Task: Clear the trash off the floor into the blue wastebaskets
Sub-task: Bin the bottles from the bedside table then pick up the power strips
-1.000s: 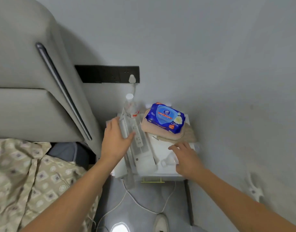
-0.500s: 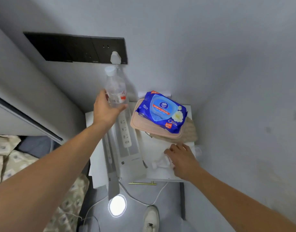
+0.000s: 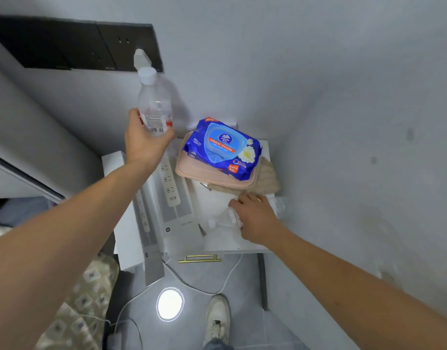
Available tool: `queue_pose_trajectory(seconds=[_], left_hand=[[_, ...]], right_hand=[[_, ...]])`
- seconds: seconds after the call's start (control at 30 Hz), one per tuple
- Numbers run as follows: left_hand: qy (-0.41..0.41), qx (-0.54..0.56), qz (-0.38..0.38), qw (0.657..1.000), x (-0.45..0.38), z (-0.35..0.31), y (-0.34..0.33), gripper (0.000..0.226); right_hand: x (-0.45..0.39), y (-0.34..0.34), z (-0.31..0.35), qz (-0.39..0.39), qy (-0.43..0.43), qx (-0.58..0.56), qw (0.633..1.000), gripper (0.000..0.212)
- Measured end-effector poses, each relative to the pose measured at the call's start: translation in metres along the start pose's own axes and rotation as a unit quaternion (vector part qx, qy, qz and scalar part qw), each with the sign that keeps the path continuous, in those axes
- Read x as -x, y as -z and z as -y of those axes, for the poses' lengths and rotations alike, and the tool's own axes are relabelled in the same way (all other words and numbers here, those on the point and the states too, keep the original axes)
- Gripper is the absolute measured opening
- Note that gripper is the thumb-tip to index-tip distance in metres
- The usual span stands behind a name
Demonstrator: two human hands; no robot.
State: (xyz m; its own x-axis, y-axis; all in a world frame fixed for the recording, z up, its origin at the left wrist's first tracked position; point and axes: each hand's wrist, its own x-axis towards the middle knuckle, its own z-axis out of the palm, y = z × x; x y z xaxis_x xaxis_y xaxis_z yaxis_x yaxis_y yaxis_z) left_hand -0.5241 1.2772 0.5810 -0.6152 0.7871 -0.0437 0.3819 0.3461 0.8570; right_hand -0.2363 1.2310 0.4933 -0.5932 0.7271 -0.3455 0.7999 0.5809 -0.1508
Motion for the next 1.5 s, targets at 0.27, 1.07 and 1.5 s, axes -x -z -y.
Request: queue_pose_trajectory(seconds=[0.27, 1.07, 1.5], left_hand=[[-0.067, 0.099, 0.044, 0.992, 0.092, 0.006, 0.056, 0.059], [-0.074, 0.024, 0.481, 0.873, 0.601, 0.053, 0.020, 0.073], [-0.239, -0.086, 0.526, 0.812, 0.684, 0.064, -0.339, 0.056]], right_hand=[[0.054, 0.024, 0.034, -0.113, -0.049, -0.110, 0.986, 0.066], [0.564, -0.163, 0.057, -0.300, -0.362, -0.476, 0.743, 0.059], [0.627, -0.327, -0.209, -0.304, -0.379, -0.376, 0.789, 0.060]])
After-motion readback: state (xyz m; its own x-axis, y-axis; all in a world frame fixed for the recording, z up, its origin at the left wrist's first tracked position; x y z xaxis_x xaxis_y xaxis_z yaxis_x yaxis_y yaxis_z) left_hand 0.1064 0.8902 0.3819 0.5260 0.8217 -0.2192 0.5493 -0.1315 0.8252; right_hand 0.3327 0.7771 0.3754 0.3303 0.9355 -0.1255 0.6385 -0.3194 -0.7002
